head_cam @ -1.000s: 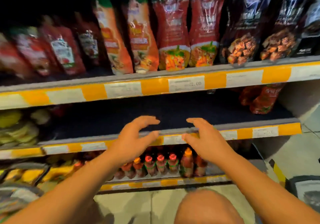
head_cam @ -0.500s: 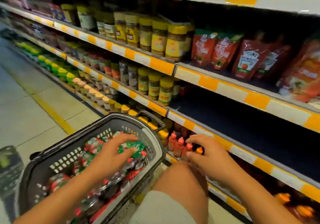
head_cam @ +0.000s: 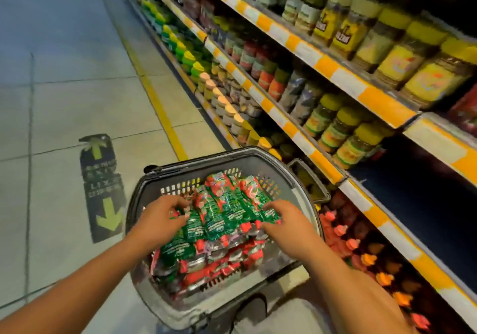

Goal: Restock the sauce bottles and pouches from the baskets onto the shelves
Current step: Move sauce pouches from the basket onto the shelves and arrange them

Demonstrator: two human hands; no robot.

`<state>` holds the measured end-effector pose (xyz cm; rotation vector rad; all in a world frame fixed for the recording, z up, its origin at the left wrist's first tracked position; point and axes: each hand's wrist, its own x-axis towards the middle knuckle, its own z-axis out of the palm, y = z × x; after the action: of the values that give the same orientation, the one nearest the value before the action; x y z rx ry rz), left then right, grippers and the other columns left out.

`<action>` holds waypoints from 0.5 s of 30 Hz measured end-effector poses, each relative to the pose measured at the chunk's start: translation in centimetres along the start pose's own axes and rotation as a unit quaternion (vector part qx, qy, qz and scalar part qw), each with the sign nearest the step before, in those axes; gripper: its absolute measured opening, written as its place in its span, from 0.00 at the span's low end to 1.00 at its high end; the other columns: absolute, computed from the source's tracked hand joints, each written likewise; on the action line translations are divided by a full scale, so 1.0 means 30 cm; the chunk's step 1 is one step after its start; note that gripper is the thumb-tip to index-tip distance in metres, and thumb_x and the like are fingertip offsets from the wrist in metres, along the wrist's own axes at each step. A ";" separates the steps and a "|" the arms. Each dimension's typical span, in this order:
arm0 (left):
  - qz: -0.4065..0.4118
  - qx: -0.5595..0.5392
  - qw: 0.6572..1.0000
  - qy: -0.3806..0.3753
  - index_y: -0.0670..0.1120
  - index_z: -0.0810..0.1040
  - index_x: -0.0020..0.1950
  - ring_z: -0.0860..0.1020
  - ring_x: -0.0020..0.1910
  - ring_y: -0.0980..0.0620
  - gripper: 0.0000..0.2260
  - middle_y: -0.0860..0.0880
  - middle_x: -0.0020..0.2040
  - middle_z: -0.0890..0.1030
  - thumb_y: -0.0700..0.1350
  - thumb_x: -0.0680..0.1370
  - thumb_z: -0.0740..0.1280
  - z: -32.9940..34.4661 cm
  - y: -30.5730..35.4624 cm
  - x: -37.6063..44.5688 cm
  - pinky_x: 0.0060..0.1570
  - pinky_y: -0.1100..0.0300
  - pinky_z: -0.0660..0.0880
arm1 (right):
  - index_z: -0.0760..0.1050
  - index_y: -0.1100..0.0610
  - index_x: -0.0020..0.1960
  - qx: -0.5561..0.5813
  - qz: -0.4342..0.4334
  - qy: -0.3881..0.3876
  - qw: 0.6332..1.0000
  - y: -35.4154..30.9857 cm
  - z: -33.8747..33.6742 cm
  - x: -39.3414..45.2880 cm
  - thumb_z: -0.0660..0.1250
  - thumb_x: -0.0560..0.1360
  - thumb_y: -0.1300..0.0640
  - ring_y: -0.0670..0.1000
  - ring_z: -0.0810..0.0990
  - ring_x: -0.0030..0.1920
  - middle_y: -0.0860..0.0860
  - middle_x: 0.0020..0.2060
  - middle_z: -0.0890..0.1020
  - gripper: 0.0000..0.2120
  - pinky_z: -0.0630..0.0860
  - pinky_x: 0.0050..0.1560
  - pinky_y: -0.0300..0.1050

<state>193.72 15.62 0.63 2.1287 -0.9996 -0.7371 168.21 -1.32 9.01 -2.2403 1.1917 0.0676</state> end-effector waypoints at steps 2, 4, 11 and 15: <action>-0.002 0.035 0.999 -0.017 0.57 0.80 0.57 0.77 0.56 0.56 0.12 0.57 0.59 0.77 0.45 0.77 0.73 0.031 -0.032 -0.010 0.55 0.59 0.74 | 0.73 0.49 0.73 -0.008 0.012 -0.027 1.000 -0.020 0.067 0.047 0.71 0.79 0.49 0.52 0.78 0.63 0.49 0.71 0.74 0.23 0.75 0.59 0.48; 0.010 0.063 0.997 -0.038 0.56 0.79 0.60 0.75 0.63 0.54 0.14 0.55 0.61 0.76 0.46 0.76 0.73 0.074 -0.049 -0.018 0.63 0.56 0.72 | 0.72 0.51 0.74 -0.021 0.027 -0.039 0.999 -0.031 0.125 0.093 0.72 0.78 0.49 0.53 0.79 0.61 0.51 0.71 0.75 0.26 0.77 0.58 0.49; 0.089 0.138 0.984 -0.070 0.55 0.71 0.73 0.60 0.79 0.49 0.27 0.52 0.79 0.62 0.46 0.76 0.73 0.273 -0.025 0.030 0.76 0.54 0.61 | 0.64 0.56 0.78 -0.094 0.126 -0.104 0.982 0.007 0.261 0.214 0.71 0.79 0.57 0.62 0.78 0.65 0.58 0.69 0.77 0.30 0.78 0.62 0.56; 0.090 0.192 0.975 -0.074 0.57 0.56 0.80 0.43 0.83 0.46 0.40 0.52 0.84 0.45 0.39 0.74 0.71 0.364 -0.019 0.052 0.80 0.46 0.54 | 0.58 0.56 0.80 -0.001 0.148 -0.123 0.981 0.038 0.284 0.228 0.73 0.78 0.59 0.60 0.77 0.67 0.58 0.72 0.74 0.36 0.76 0.66 0.56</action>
<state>187.04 11.09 -6.90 2.2865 -1.4952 -0.6617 173.32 -2.38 -0.65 -1.9704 1.3728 0.4492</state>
